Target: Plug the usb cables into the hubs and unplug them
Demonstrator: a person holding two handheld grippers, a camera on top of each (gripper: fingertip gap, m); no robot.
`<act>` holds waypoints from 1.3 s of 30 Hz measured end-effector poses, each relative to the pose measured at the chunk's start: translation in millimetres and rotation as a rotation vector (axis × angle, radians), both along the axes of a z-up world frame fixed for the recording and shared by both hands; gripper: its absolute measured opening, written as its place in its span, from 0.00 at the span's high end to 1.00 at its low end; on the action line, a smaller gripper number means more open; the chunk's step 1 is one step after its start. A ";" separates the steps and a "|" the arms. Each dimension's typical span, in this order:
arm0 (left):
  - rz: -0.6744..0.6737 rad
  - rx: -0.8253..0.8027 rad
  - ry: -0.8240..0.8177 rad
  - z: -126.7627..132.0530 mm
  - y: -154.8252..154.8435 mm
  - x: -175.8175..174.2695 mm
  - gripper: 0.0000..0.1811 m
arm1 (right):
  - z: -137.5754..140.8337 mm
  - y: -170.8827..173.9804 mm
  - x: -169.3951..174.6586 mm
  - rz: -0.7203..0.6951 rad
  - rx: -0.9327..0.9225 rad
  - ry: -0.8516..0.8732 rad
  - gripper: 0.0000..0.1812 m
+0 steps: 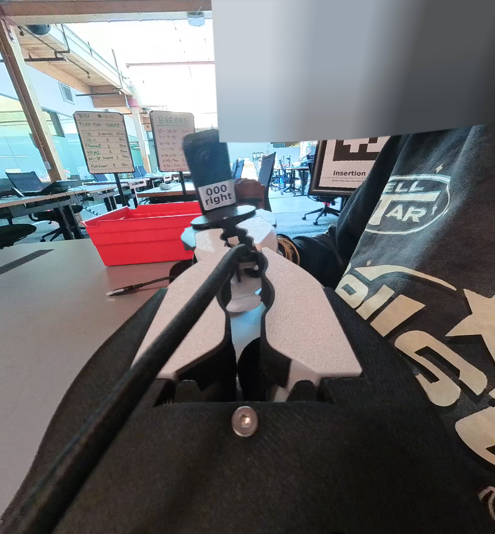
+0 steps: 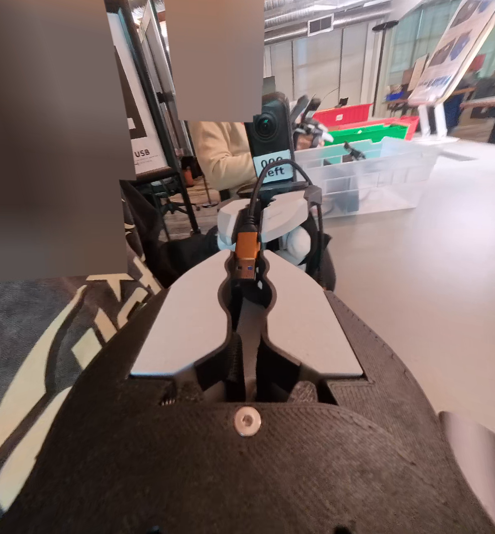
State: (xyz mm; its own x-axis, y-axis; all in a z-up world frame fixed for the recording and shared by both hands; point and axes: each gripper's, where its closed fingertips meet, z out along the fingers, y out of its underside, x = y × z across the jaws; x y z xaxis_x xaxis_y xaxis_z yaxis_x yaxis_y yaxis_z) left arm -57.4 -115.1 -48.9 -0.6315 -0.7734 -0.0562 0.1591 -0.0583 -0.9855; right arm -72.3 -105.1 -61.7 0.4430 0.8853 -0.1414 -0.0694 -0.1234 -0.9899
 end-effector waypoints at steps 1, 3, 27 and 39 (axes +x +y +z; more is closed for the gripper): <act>0.011 0.002 -0.015 1.7 1.7 -0.7 0.92 | 4.0 1.0 1.0 -0.028 0.055 -0.006 0.91; 0.047 0.005 -0.072 7.7 7.0 -3.1 0.92 | 16.3 0.4 4.0 -0.090 0.198 -0.006 0.87; 0.064 0.091 -0.161 10.7 0.5 -8.5 0.91 | 12.4 -4.1 3.3 -0.129 0.350 -0.081 0.93; 0.071 0.104 -0.113 4.7 0.5 -4.5 0.90 | 13.6 -5.7 4.2 -0.125 0.362 -0.070 0.93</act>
